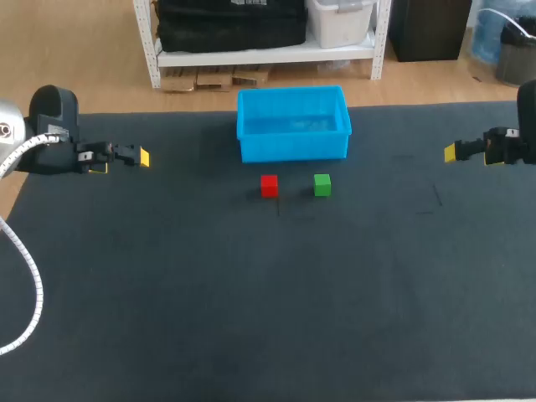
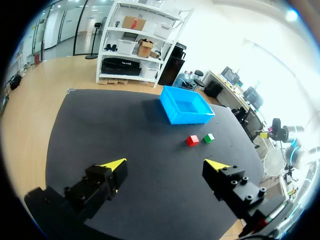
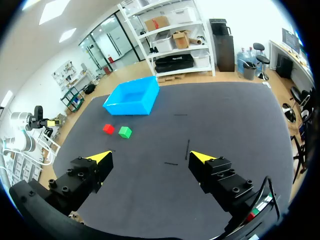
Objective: Use the left arm to pick the red cube and place it into the blue plastic box first, then use the right arm to grasp the green cube and put it into the same blue plastic box after the first action is fully finished.
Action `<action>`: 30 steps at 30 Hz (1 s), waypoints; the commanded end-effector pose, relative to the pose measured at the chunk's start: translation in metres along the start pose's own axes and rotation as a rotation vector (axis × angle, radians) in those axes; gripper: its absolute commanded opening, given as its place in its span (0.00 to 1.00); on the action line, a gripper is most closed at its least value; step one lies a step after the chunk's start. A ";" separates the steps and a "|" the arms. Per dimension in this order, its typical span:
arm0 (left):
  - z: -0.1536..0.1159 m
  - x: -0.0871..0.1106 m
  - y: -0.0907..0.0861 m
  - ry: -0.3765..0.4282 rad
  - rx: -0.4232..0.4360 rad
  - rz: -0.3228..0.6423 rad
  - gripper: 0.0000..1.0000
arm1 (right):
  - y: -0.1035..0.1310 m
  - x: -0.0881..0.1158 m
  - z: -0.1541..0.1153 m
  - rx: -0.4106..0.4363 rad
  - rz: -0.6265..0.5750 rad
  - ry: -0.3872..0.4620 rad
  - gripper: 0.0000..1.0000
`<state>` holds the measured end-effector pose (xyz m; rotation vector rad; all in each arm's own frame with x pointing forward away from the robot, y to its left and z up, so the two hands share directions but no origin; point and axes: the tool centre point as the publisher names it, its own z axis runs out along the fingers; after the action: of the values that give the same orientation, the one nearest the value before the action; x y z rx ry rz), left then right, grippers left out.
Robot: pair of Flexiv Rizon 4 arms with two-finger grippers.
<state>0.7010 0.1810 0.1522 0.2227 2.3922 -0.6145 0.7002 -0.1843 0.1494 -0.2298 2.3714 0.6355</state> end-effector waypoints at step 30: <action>0.064 -0.036 -0.050 0.287 -0.202 -0.013 1.00 | 0.000 0.000 0.000 0.000 0.000 0.001 1.00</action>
<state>0.7326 0.1234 0.1520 0.2455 2.5780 -0.5560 0.7003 -0.1842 0.1493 -0.2298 2.3715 0.6354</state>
